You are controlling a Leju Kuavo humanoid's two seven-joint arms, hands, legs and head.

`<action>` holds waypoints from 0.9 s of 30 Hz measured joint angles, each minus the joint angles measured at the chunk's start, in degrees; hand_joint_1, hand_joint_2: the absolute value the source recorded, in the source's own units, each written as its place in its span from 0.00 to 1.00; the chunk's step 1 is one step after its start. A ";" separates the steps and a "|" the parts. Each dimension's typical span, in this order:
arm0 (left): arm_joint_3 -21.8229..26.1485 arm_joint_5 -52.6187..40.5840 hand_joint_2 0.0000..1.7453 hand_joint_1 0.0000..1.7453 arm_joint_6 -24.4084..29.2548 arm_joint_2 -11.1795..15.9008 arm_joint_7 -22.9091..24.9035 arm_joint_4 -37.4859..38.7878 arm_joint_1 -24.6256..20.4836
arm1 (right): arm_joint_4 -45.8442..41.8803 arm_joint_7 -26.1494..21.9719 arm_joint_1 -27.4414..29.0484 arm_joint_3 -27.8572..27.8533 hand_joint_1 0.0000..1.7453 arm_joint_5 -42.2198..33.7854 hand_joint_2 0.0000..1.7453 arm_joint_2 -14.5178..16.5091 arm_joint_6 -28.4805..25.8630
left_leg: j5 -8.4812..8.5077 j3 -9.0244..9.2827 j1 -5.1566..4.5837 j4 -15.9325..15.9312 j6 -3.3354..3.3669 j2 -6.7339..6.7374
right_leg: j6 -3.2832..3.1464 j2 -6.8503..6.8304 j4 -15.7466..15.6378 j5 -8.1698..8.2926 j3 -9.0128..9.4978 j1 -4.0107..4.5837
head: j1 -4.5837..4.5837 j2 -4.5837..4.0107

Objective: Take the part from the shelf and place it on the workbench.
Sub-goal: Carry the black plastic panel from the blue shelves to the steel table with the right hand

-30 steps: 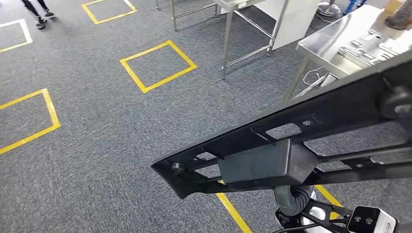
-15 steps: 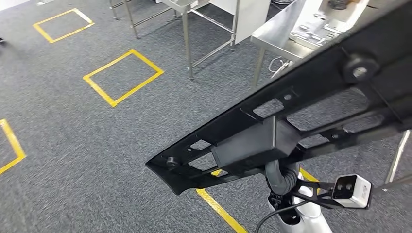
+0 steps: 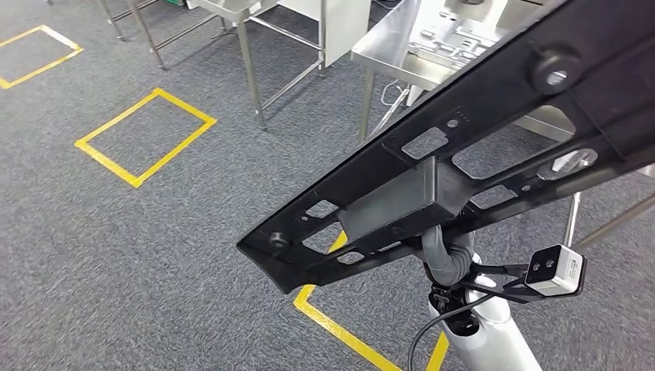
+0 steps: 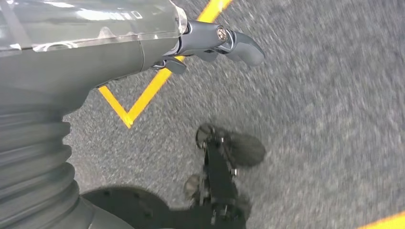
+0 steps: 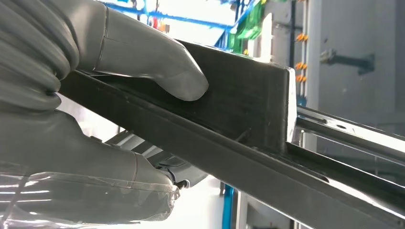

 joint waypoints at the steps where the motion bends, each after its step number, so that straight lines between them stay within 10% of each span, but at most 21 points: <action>1: 0.00 -0.01 1.00 0.00 -0.05 0.01 0.00 0.00 -0.03 | 0.05 -0.07 -0.02 0.02 1.00 -0.06 1.00 -0.21 -0.15 | -0.30 0.09 -0.04 0.25 -0.33 0.55 | -0.04 -1.25 -4.10 1.54 2.15 0.08 | 0.02 0.00; 3: 0.00 -0.02 1.00 0.00 -0.09 0.03 0.00 0.00 -0.08 | 0.17 -0.34 0.00 0.10 1.00 -0.21 1.00 -0.51 -0.39 | -0.91 0.24 -0.28 0.77 -1.12 1.53 | -0.54 -2.66 -9.07 3.01 4.60 0.36 | -0.02 0.00; 6: 0.00 0.01 1.00 0.00 0.03 0.05 0.06 0.00 -0.31 | 0.39 -0.93 0.12 0.16 1.00 -0.42 1.00 -0.93 -0.50 | -1.42 0.68 -0.28 0.86 -2.22 2.71 | -1.66 -1.20 -9.46 2.99 4.51 0.58 | -0.08 0.00; 10: 0.00 0.01 1.00 0.00 0.13 0.01 0.36 0.02 -0.29 | 0.69 -1.46 0.19 0.37 1.00 -0.37 1.00 -1.15 -0.49 | -6.89 -2.91 0.13 9.65 -2.90 -2.02 | -3.03 1.17 -9.81 3.29 4.65 0.28 | -0.43 0.00; 13: 0.00 0.01 1.00 0.00 0.13 -0.02 0.83 0.02 0.01 | 1.40 -1.84 0.38 0.79 1.00 0.03 1.00 -1.16 -0.49 | -9.13 -7.44 0.09 18.02 -2.71 -3.18 | -3.26 3.45 -9.75 3.32 4.62 0.66 | -0.51 0.00; 17: -0.01 -0.10 1.00 0.00 -0.13 0.03 1.03 0.02 0.00 | 2.12 -1.99 0.38 1.07 1.00 0.34 1.00 -1.15 -0.52 | -1.62 -2.56 0.02 5.37 -1.28 -6.61 | -3.04 6.51 -9.61 3.37 4.75 0.86 | -0.47 0.00; 19: -0.05 -0.51 1.00 0.00 -0.91 0.09 1.10 0.02 0.00 | 2.42 -2.02 0.38 1.14 1.00 0.48 1.00 -1.15 -0.54 | -0.72 -1.05 -0.14 1.76 -0.78 -8.28 | -2.37 7.80 -9.58 3.53 4.46 0.66 | -0.45 0.00; 21: -0.15 -0.96 1.00 0.00 -1.79 0.05 1.11 0.03 -0.10 | 2.63 -2.04 0.48 1.17 1.00 0.64 1.00 -1.15 -0.56 | -0.58 -0.68 -0.19 1.23 -0.43 -7.19 | -1.45 8.94 -9.73 3.74 4.21 0.41 | -0.46 0.00; 24: -0.38 -1.21 1.00 0.00 -2.42 -0.09 1.04 0.04 -0.17 | 2.78 -2.06 0.45 1.17 1.00 0.94 1.00 -1.15 -0.58 | 0.09 -0.05 0.08 0.00 0.56 -4.88 | -0.82 5.25 -6.01 1.35 2.31 0.68 | -0.08 0.00; 27: -0.43 -1.26 1.00 0.00 -2.69 -0.09 1.02 0.04 0.08 | 3.14 -2.06 0.52 1.17 1.00 1.14 1.00 -1.15 -0.61 | 0.02 -0.06 -0.21 -0.04 0.87 -2.46 | -0.33 1.57 4.78 -3.56 -3.03 0.47 | 0.26 0.00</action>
